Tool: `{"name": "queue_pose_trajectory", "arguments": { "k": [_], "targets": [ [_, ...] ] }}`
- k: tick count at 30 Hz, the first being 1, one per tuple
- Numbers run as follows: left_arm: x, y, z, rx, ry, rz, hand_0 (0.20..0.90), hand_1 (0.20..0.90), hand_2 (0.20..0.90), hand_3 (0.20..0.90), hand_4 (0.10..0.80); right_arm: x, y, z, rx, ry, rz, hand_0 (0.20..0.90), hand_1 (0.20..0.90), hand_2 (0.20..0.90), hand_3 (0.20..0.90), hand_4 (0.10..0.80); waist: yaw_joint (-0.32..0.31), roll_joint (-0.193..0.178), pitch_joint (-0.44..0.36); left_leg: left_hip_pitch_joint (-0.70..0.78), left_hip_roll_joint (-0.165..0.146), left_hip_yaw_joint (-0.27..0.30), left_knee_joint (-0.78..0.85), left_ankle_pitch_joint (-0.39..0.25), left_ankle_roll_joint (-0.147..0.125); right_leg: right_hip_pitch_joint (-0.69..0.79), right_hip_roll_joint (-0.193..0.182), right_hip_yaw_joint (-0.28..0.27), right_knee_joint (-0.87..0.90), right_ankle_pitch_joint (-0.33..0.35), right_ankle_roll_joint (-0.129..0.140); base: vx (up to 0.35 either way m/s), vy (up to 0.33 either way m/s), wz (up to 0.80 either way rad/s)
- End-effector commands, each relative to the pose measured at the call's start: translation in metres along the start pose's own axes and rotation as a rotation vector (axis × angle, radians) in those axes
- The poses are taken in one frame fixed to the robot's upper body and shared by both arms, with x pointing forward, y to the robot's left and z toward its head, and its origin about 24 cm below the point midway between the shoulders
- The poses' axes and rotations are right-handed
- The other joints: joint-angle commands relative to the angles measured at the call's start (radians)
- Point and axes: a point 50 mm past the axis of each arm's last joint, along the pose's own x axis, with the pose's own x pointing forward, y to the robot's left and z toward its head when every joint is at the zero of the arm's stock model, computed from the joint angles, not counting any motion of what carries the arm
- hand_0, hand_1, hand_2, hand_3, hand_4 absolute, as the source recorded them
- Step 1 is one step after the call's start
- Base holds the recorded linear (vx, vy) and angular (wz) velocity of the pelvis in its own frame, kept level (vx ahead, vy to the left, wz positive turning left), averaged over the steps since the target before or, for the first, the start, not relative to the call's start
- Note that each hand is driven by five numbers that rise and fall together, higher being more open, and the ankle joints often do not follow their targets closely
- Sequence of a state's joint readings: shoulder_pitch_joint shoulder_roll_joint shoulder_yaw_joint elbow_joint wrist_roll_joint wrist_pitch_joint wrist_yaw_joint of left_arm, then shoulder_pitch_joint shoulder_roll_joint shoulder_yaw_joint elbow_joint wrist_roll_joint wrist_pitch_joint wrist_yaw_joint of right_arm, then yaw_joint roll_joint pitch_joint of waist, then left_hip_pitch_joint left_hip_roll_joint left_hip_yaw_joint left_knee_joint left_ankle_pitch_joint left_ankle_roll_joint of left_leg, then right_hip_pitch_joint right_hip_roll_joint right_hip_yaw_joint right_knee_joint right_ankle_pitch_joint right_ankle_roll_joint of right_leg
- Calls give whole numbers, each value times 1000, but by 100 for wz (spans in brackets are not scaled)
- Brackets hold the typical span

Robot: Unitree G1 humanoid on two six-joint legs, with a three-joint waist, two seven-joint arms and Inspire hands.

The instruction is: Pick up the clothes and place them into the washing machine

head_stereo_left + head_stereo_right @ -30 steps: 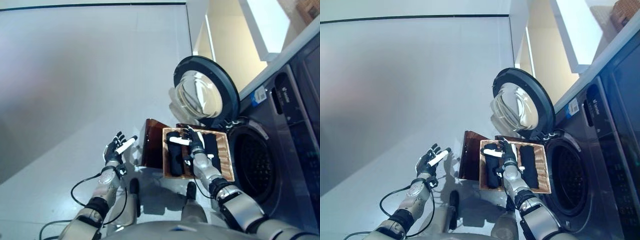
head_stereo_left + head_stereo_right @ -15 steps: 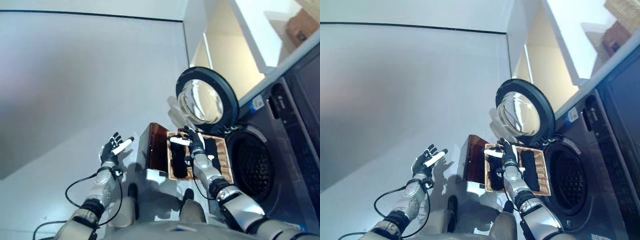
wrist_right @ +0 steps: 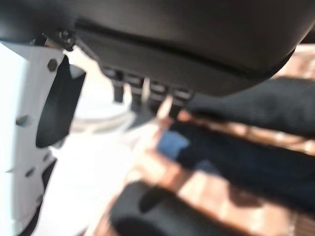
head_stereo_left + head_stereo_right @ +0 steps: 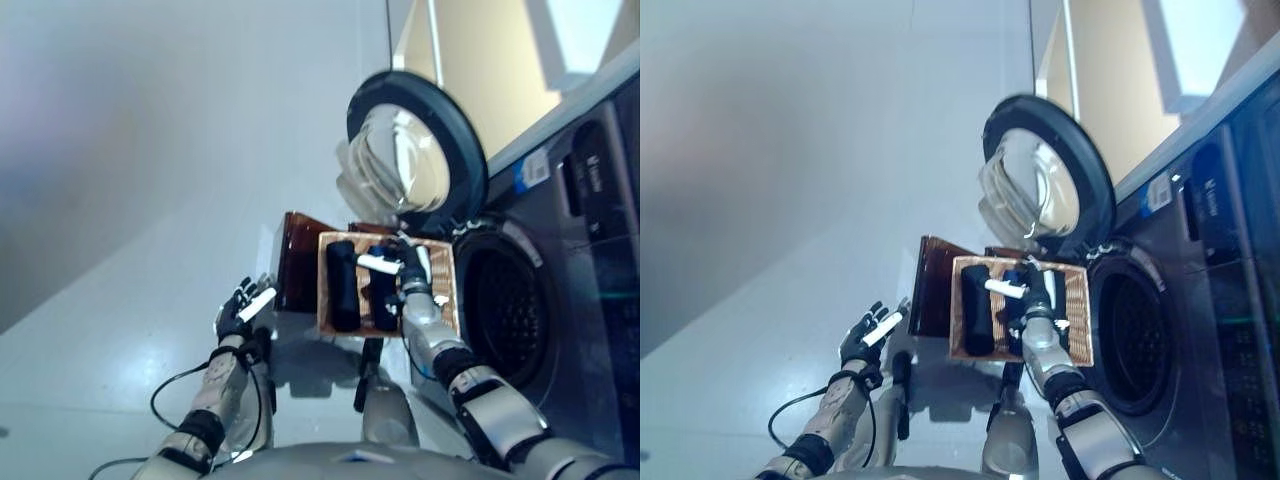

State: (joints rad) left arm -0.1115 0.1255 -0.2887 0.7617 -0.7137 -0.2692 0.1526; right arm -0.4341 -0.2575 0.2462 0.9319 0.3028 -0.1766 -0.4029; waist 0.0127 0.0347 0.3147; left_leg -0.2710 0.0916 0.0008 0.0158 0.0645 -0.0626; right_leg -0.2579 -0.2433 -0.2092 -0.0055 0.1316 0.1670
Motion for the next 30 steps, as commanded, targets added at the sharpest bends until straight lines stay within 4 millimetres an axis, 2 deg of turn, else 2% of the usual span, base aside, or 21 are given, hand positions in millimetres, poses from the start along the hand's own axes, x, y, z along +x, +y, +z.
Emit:
{"name": "queue_pose_trajectory", "arguments": {
  "k": [1, 2, 3, 4, 5, 10, 17, 21, 25, 28, 30],
  "targets": [
    [5, -14, 47, 10, -216, -89, 900, 900, 900, 900, 800, 14, -8, 52, -2, -212, -82, 900, 900, 900, 900, 800, 15, 1, -8, 11, 42, -29, 35, -14, -59, -26, -88, 39, 60, 51, 49, -21, 2, 4],
    [5, -14, 49, 8, -226, -93, 900, 900, 900, 900, 800, 16, -11, 54, -25, -222, -102, 900, 900, 900, 900, 800, 14, 6, -6, 6, 41, -25, 36, -14, -60, -32, -89, 40, 60, 52, 49, -76, 23, 3],
    [5, -15, 57, 10, -262, -94, 900, 900, 900, 900, 800, 19, -26, 65, -60, -267, -184, 900, 900, 900, 900, 800, 7, 20, 4, -18, 36, -3, 43, -9, -69, -52, -99, 36, 64, 58, 52, -66, 28, 1],
    [5, -15, 57, 10, -262, -94, 900, 900, 900, 900, 800, 19, -26, 65, -61, -267, -185, 900, 900, 900, 900, 800, 8, 20, 2, -21, 36, -3, 44, -9, -69, -55, -99, 37, 65, 58, 52, -96, 47, -3],
    [6, -14, 62, 21, -282, -84, 900, 900, 900, 900, 800, 22, -37, 68, -130, -285, -261, 900, 900, 900, 900, 800, -1, 27, 8, -39, 32, 10, 50, -6, -73, -74, -102, 42, 67, 63, 53, -50, 42, -4],
    [7, -21, 69, 23, -314, -93, 900, 900, 900, 900, 800, 27, -47, 78, -240, -305, -330, 900, 900, 900, 900, 800, -11, 30, 24, -59, 28, 25, 67, -17, -69, -117, -104, 62, 81, 72, 53, -37, 30, -9],
    [8, -33, 76, 12, -344, -109, 900, 900, 900, 900, 800, 32, -58, 91, -275, -317, -453, 900, 900, 900, 900, 800, -30, 24, 58, -94, 26, 31, 135, -57, -64, -159, -103, 88, 128, 61, 51, -33, 24, -7],
    [9, -34, 78, 7, -349, -108, 900, 900, 900, 900, 800, 31, -57, 87, -271, -306, -453, 900, 900, 900, 900, 800, -43, 21, 70, -122, 25, 27, 179, -79, -64, -195, -103, 102, 172, 43, 48, -39, 17, -7],
    [11, -37, 79, -2, -353, -106, 900, 900, 900, 900, 800, 30, -60, 68, -264, -223, -472, 900, 900, 900, 900, 800, -57, 24, 87, -200, 19, 15, 295, -125, -62, -257, -103, 121, 263, 2, 35, -47, 4, 6],
    [10, -36, 81, -4, -361, -108, 900, 900, 900, 900, 800, 31, -66, 61, -261, -177, -495, 900, 900, 900, 900, 800, -55, 32, 90, -246, 19, 10, 358, -148, -61, -295, -103, 135, 313, -20, 30, -13, 3, 1],
    [9, -34, 83, 2, -367, -116, 900, 900, 900, 900, 800, 34, -78, 53, -269, -99, -526, 900, 900, 900, 900, 800, -44, 45, 97, -286, 20, 9, 428, -182, -60, -334, -101, 148, 375, -48, 25, 0, 0, 0]
  ]
}}
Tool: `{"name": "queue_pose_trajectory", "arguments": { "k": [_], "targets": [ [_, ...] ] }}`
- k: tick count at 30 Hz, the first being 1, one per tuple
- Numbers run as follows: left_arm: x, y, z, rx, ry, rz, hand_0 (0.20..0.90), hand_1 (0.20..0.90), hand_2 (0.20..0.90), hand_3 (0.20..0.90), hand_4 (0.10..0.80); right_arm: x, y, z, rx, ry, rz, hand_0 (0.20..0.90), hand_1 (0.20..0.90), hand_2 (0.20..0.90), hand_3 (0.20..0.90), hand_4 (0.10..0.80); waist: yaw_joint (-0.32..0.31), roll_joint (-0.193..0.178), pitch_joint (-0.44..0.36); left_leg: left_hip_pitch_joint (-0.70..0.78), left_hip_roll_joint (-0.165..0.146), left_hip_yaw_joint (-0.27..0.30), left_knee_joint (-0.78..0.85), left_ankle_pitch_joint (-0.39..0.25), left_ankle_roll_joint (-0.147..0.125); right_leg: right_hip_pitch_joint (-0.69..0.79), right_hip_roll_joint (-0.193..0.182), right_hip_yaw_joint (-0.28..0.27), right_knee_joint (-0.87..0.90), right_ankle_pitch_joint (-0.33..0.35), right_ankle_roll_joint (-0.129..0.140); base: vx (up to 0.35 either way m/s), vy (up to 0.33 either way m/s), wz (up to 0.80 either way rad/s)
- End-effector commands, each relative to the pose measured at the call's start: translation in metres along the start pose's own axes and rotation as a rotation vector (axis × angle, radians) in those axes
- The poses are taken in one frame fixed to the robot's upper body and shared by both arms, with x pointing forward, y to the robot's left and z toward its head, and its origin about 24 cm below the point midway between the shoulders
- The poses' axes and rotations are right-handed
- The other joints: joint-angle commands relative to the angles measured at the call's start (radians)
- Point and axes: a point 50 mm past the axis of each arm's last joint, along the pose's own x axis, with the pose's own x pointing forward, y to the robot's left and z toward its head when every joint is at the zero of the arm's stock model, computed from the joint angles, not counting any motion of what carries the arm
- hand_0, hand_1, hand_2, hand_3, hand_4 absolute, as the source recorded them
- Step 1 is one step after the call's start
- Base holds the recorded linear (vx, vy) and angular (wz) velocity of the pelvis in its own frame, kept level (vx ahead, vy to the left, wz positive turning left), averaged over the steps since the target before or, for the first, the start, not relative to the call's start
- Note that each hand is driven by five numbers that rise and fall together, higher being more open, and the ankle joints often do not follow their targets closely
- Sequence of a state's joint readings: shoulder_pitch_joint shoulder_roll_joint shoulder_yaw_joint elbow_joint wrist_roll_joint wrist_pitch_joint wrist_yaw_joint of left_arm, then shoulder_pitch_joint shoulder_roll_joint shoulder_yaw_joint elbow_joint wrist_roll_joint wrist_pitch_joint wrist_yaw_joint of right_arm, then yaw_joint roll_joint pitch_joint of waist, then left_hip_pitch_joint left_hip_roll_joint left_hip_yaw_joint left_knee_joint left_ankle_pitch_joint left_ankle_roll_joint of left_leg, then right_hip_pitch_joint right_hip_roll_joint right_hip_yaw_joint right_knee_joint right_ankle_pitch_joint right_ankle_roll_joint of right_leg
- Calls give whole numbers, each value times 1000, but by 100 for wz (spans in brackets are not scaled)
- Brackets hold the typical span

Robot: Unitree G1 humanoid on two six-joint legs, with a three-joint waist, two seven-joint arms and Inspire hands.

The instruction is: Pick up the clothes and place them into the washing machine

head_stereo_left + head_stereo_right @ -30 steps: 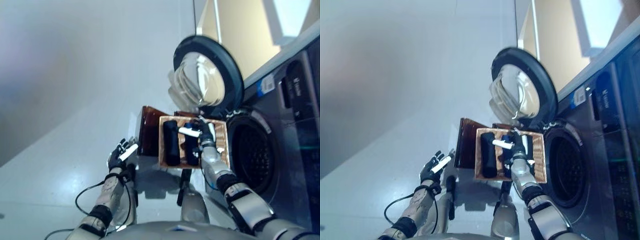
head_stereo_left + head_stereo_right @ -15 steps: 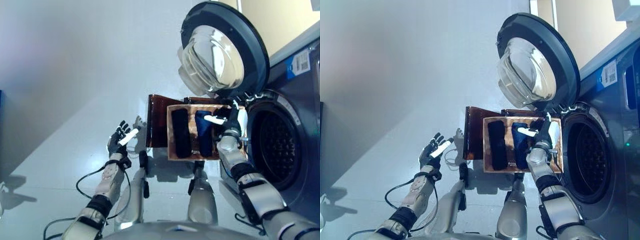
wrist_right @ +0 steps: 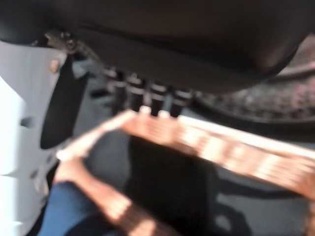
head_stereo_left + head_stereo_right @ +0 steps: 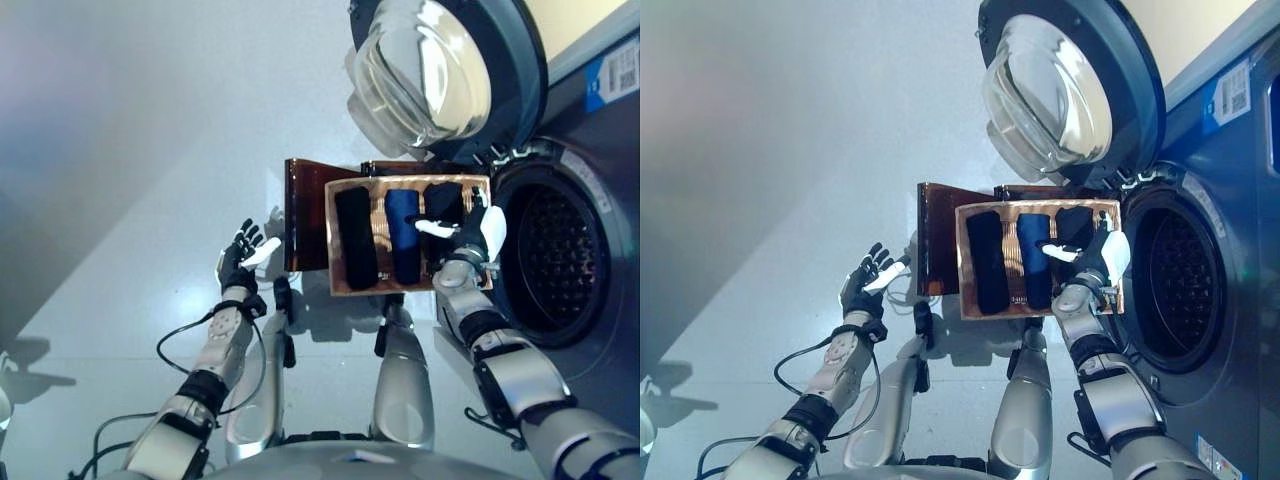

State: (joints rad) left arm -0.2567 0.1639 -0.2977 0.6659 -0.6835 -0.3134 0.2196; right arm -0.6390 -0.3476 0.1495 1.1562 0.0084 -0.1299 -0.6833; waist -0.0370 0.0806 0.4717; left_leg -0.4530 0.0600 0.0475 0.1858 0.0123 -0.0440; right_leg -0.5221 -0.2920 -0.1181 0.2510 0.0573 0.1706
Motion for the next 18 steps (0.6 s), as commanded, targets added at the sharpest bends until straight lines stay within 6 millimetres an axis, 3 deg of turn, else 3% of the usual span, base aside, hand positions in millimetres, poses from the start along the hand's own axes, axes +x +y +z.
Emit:
{"name": "queue_pose_trajectory", "arguments": {
  "k": [1, 9, 18],
  "targets": [
    [-6, 0, 18, -22, -126, -32, 900, 900, 900, 900, 800, 15, -23, 1, 6, 20, -123, 900, 900, 900, 900, 800, 6, -1, -61, -106, 52, -38, 260, -131, -79, -72, -52, 57, 119, 26, 22, 0, 0, 0],
    [-9, -2, 21, -8, -135, -89, 900, 900, 900, 900, 800, 27, -38, 0, 0, 61, -116, 900, 900, 900, 900, 800, 21, 12, -52, -167, 45, -33, 338, -163, -68, -141, -53, 82, 191, -5, 13, -3, 5, -1],
    [-13, -3, 22, -18, -142, -116, 900, 900, 900, 900, 800, 37, -47, 16, -1, 50, -136, 900, 900, 900, 900, 800, 48, 31, -56, -185, 30, -34, 315, -149, -64, -162, -58, 79, 187, -4, 12, 0, 0, 0]
  ]
}}
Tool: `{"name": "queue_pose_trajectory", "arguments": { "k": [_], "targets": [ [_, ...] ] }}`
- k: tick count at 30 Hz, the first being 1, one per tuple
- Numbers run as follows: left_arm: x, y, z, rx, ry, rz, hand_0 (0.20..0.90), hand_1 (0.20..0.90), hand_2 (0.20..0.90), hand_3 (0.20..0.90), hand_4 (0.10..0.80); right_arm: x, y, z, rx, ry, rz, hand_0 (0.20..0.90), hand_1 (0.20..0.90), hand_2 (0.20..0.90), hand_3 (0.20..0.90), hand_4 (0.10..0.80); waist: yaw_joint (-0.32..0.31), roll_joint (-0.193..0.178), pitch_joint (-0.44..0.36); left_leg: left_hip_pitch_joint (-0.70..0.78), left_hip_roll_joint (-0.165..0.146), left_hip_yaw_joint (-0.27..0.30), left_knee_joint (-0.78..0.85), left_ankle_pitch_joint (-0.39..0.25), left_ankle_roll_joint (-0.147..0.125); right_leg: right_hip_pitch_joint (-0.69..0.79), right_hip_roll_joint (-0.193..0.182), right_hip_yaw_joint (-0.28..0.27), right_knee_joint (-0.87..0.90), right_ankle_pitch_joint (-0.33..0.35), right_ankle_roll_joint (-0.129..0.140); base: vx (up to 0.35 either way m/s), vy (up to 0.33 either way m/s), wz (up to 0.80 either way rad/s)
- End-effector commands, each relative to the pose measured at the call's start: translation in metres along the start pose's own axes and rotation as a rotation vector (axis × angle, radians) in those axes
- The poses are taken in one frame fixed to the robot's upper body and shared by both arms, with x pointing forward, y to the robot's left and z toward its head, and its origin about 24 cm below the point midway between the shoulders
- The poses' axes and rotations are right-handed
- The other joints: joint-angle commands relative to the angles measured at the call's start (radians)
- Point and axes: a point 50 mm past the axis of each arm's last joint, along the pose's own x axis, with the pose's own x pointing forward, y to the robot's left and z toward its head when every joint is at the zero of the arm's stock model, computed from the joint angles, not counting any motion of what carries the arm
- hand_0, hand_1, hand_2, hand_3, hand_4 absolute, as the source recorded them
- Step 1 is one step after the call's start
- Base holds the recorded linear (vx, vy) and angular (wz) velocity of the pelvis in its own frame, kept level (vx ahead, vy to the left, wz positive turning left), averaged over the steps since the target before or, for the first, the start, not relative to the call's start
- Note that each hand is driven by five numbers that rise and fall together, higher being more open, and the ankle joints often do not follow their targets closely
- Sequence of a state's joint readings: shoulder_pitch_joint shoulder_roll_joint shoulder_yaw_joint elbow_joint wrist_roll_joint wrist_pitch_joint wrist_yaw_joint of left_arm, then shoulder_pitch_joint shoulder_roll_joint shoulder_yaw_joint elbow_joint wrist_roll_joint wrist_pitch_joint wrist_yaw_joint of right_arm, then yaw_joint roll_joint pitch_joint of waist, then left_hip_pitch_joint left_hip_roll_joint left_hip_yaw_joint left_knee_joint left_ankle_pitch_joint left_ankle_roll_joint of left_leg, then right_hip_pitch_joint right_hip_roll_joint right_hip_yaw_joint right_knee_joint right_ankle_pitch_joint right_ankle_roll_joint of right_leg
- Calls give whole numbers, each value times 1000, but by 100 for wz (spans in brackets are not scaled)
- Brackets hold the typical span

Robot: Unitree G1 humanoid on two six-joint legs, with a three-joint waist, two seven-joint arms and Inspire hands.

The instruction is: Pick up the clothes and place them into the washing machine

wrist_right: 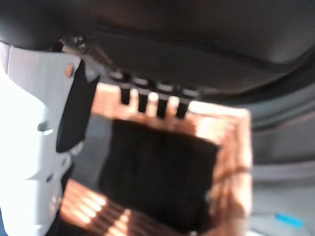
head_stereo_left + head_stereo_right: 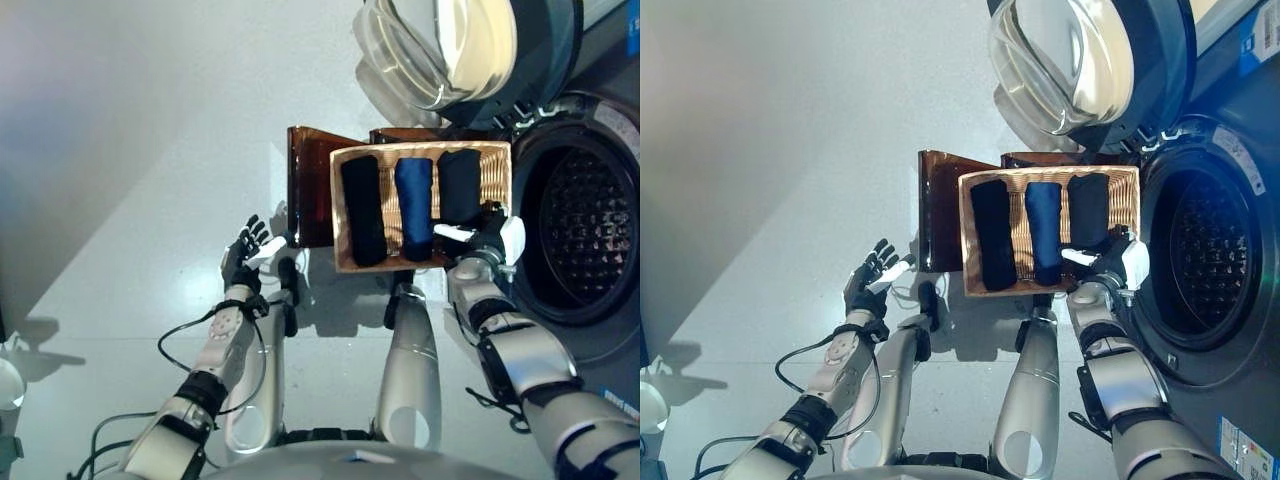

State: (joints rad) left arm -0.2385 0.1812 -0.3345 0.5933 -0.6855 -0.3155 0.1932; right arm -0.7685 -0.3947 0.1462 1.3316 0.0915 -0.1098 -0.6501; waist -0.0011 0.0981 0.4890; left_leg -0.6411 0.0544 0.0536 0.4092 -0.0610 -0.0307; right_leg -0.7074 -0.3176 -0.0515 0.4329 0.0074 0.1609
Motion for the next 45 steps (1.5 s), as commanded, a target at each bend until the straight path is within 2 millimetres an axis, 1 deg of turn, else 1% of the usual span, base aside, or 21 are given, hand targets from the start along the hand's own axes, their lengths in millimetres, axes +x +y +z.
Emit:
{"name": "queue_pose_trajectory", "arguments": {
  "k": [1, 5, 8, 9, 12, 14, 17, 21, 26, 28, 33, 35, 36, 37, 38, 39, 40, 41, 43, 44, 45],
  "targets": [
    [-10, 6, 16, -18, -115, -34, 900, 900, 900, 900, 800, 18, -29, 13, -6, -53, -93, 900, 900, 900, 900, 800, 15, 15, -74, 4, 35, -41, 87, -74, -78, 26, -33, 12, 4, 46, 22, 0, 0, 0],
    [-10, 4, 17, -16, -122, -47, 900, 900, 900, 900, 800, 18, -29, 15, -39, -58, -88, 900, 900, 900, 900, 800, 28, 18, -77, 8, 32, -49, 75, -65, -78, 33, -35, 1, 2, 43, 21, 12, -4, 4],
    [-9, 1, 19, -5, -130, -66, 900, 900, 900, 900, 800, 19, -31, 9, -109, -50, -93, 900, 900, 900, 900, 800, 38, 22, -77, -6, 28, -58, 88, -66, -75, 27, -37, 0, 24, 33, 20, -2, -8, 6],
    [-9, -1, 22, 0, -139, -79, 900, 900, 900, 900, 800, 21, -36, 4, -175, -31, -108, 900, 900, 900, 900, 800, 43, 24, -75, -17, 25, -63, 103, -68, -74, 19, -39, -1, 45, 25, 18, -21, -33, 15],
    [-11, -5, 25, 8, -143, -114, 900, 900, 900, 900, 800, 22, -46, -15, -240, 58, -119, 900, 900, 900, 900, 800, 60, 35, -76, -47, 15, -80, 143, -81, -70, 6, -45, -3, 86, 2, 12, -22, -38, 25],
    [-13, -3, 24, 10, -137, -124, 900, 900, 900, 900, 800, 21, -52, -29, -284, 102, -124, 900, 900, 900, 900, 800, 69, 45, -80, -64, 10, -86, 158, -85, -69, -6, -51, -3, 108, -7, 8, -8, -17, 30],
    [-16, 4, 21, 14, -127, -108, 900, 900, 900, 900, 800, 21, -60, -42, -322, 131, -130, 900, 900, 900, 900, 800, 73, 48, -87, -70, 10, -87, 160, -86, -68, -16, -52, 2, 116, -12, 7, 16, 2, 24],
    [-16, 12, 21, 17, -125, -77, 900, 900, 900, 900, 800, 22, -67, -48, -337, 136, -137, 900, 900, 900, 900, 800, 71, 46, -90, -77, 13, -84, 163, -86, -67, -36, -48, 11, 130, -17, 3, 3, 2, 1],
    [-16, 11, 24, 8, -138, -74, 900, 900, 900, 900, 800, 23, -72, -50, -318, 150, -145, 900, 900, 900, 900, 800, 68, 48, -91, -101, 16, -86, 187, -92, -66, -66, -44, 20, 161, -32, 0, -7, 1, 0],
    [-17, 9, 28, 2, -153, -89, 900, 900, 900, 900, 800, 25, -75, -51, -300, 153, -144, 900, 900, 900, 900, 800, 66, 57, -88, -137, 18, -89, 236, -108, -64, -105, -42, 33, 209, -52, -4, -43, 6, -2],
    [-21, 12, 28, -8, -153, -90, 900, 900, 900, 900, 800, 24, -73, -53, -252, 176, -135, 900, 900, 900, 900, 800, 67, 71, -93, -187, 24, -89, 301, -130, -61, -168, -42, 52, 281, -78, -9, -31, -5, -3],
    [-24, 14, 27, -11, -151, -88, 900, 900, 900, 900, 800, 24, -71, -49, -242, 159, -125, 900, 900, 900, 900, 800, 67, 74, -93, -197, 29, -84, 311, -133, -60, -187, -38, 60, 294, -82, -12, -21, 9, -8],
    [-25, 14, 26, -10, -151, -93, 900, 900, 900, 900, 800, 24, -70, -49, -239, 162, -123, 831, 831, 831, 831, 751, 68, 76, -93, -200, 31, -83, 312, -134, -59, -193, -37, 62, 297, -83, -12, -26, -2, -9],
    [-25, 14, 26, -8, -148, -95, 900, 900, 900, 900, 800, 24, -70, -48, -234, 162, -120, 507, 507, 507, 507, 520, 69, 79, -94, -207, 31, -84, 317, -135, -58, -200, -36, 64, 302, -85, -12, -16, -7, -8],
    [-25, 14, 26, -8, -147, -95, 900, 900, 900, 900, 800, 24, -70, -48, -234, 162, -120, 230, 230, 230, 230, 322, 69, 79, -94, -208, 31, -84, 318, -135, -58, -201, -36, 64, 302, -86, -13, -20, -2, -6],
    [-26, 14, 26, -11, -146, -100, 900, 900, 900, 900, 800, 25, -70, -46, -225, 160, -118, 200, 200, 200, 200, 300, 70, 81, -95, -213, 31, -83, 320, -135, -57, -210, -35, 67, 308, -88, -13, -27, -6, -4],
    [-27, 14, 26, -12, -148, -105, 900, 900, 900, 900, 800, 26, -72, -47, -222, 165, -122, 200, 200, 200, 200, 300, 70, 86, -97, -223, 30, -83, 328, -136, -57, -222, -35, 71, 319, -92, -13, 60, -22, -1],
    [-28, 15, 26, -12, -148, -105, 900, 900, 900, 900, 800, 27, -73, -45, -226, 164, -126, 200, 200, 200, 200, 300, 73, 89, -100, -220, 34, -87, 353, -177, -62, -227, -32, 78, 352, -134, -7, 58, -19, 1],
    [-29, 15, 26, -16, -146, -108, 900, 900, 900, 900, 800, 28, -75, -44, -228, 163, -132, 200, 200, 200, 200, 300, 74, 92, -104, -231, 36, -86, 360, -179, -62, -241, -31, 81, 364, -140, -10, 21, -6, -2],
    [-29, 15, 26, -17, -147, -109, 900, 900, 900, 900, 800, 28, -75, -43, -229, 161, -134, 200, 200, 200, 200, 300, 74, 92, -106, -233, 36, -86, 362, -180, -62, -243, -31, 82, 365, -141, -10, -110, 13, -4],
    [-29, 14, 27, -18, -149, -110, 900, 900, 900, 900, 800, 28, -75, -43, -227, 160, -135, 200, 200, 200, 200, 300, 72, 90, -104, -243, 32, -82, 344, -140, -57, -249, -33, 79, 341, -102, -17, -114, 1, -6]
  ]
}}
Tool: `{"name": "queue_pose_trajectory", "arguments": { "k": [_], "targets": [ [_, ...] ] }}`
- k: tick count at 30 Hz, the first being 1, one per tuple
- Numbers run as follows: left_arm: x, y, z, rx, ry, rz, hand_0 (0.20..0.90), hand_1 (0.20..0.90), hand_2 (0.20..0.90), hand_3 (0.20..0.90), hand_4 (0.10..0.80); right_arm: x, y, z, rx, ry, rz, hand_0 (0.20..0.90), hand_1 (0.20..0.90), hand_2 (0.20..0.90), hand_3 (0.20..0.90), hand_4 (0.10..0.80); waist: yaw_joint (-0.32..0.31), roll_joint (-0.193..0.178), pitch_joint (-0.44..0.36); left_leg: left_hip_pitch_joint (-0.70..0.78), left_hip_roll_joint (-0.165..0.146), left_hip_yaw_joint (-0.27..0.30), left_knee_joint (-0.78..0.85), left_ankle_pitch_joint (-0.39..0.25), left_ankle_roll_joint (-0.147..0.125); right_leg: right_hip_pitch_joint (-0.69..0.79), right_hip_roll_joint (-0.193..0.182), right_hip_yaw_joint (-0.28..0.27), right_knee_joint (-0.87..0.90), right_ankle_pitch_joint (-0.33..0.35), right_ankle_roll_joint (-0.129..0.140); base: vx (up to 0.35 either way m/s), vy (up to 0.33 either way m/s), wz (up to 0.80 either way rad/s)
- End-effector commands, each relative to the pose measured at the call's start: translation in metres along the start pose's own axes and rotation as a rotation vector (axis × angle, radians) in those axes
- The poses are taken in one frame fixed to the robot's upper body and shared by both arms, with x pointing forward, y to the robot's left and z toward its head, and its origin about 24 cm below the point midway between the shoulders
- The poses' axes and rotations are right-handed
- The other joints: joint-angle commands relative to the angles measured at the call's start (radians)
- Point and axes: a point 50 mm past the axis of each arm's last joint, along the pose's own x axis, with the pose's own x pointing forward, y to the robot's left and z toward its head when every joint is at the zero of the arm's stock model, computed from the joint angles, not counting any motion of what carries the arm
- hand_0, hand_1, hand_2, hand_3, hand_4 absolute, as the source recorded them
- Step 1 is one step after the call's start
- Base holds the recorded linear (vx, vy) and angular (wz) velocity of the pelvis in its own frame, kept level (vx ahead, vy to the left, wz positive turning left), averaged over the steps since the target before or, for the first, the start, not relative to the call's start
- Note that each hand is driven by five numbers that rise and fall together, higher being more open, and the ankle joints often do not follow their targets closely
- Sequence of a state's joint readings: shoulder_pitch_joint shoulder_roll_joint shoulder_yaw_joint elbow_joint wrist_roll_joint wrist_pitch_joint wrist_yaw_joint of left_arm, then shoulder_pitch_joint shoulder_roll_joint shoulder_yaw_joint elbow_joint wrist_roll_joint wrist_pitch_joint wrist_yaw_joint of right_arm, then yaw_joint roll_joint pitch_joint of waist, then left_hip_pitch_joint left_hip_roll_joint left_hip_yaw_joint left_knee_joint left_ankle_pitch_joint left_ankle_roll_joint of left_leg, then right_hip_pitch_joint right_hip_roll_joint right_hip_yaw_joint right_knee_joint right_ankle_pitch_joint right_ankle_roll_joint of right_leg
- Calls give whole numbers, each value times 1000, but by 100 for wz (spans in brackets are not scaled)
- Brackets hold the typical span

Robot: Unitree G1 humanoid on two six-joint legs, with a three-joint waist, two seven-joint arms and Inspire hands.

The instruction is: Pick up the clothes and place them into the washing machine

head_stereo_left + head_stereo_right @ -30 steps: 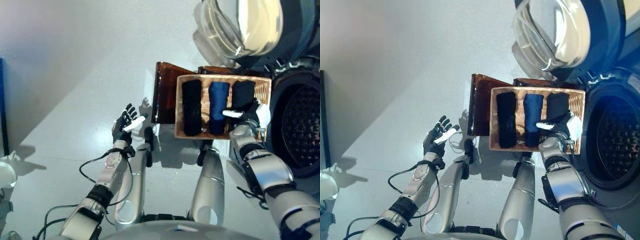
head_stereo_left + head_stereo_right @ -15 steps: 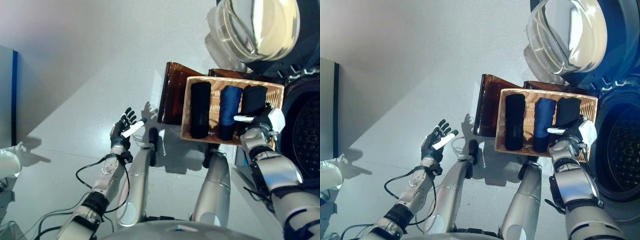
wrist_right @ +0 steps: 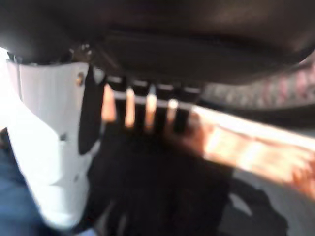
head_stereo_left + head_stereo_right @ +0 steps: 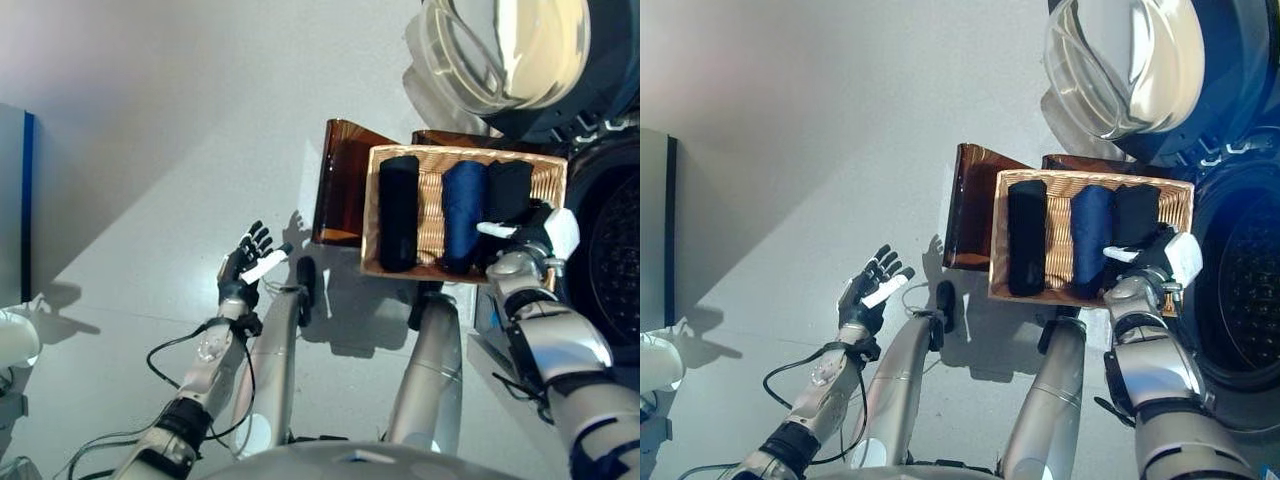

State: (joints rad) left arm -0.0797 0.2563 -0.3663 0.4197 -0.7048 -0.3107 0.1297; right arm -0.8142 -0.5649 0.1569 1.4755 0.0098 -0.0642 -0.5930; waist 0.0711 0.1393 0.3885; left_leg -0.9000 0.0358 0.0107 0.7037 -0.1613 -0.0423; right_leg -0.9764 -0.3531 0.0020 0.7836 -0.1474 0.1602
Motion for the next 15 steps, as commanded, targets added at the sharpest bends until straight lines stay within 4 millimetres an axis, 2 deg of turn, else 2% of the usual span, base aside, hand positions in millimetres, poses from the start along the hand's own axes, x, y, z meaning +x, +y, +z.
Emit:
{"name": "queue_pose_trajectory", "arguments": {
  "k": [1, 2, 11, 12, 13, 14, 15],
  "targets": [
    [-1, 1, 31, -14, -157, -37, 900, 900, 900, 900, 800, 0, -7, -32, -43, 108, -17, 200, 200, 200, 200, 300, 1, 49, -7, 12, 51, -39, 53, -40, -45, 16, 2, 23, -5, 51, -18, -19, -12, -6],
    [-2, 2, 30, -14, -153, -33, 900, 900, 900, 900, 800, 0, -7, -31, -46, 103, -17, 200, 200, 200, 200, 300, 2, 50, -10, 20, 56, -43, 73, -79, -50, 19, 4, 26, 21, 13, -11, 73, -23, -4],
    [0, 2, 34, -14, -164, -29, 900, 900, 900, 900, 800, -1, -5, -28, -69, 87, -13, 200, 200, 200, 200, 300, -2, 35, -21, 0, 58, -48, 78, -78, -51, 9, 10, 20, 20, 15, -13, -3, 0, 0],
    [0, 2, 34, -14, -167, -30, 900, 900, 900, 900, 800, -1, -5, -27, -67, 86, -14, 200, 200, 200, 200, 300, -4, 34, -19, -10, 53, -44, 59, -39, -46, 3, 7, 17, -5, 54, -21, -107, 14, 1],
    [0, 2, 35, -15, -168, -29, 900, 900, 900, 900, 800, -1, -5, -27, -67, 87, -14, 200, 200, 200, 200, 300, -4, 33, -20, -11, 53, -45, 59, -39, -46, 2, 7, 17, -6, 55, -21, 0, 0, 0],
    [0, 2, 35, -16, -167, -24, 900, 900, 900, 900, 800, -1, -4, -26, -62, 84, -9, 200, 200, 200, 200, 300, 1, 31, -26, -2, 58, -47, 76, -78, -50, 7, 11, 20, 17, 17, -13, 79, -19, 0],
    [0, 3, 34, -18, -167, -21, 900, 900, 900, 900, 800, -2, -2, -25, -53, 82, -8, 200, 200, 200, 200, 300, 1, 29, -25, 1, 59, -46, 74, -78, -50, 9, 12, 20, 15, 19, -14, 83, -21, -3]
  ]
}}
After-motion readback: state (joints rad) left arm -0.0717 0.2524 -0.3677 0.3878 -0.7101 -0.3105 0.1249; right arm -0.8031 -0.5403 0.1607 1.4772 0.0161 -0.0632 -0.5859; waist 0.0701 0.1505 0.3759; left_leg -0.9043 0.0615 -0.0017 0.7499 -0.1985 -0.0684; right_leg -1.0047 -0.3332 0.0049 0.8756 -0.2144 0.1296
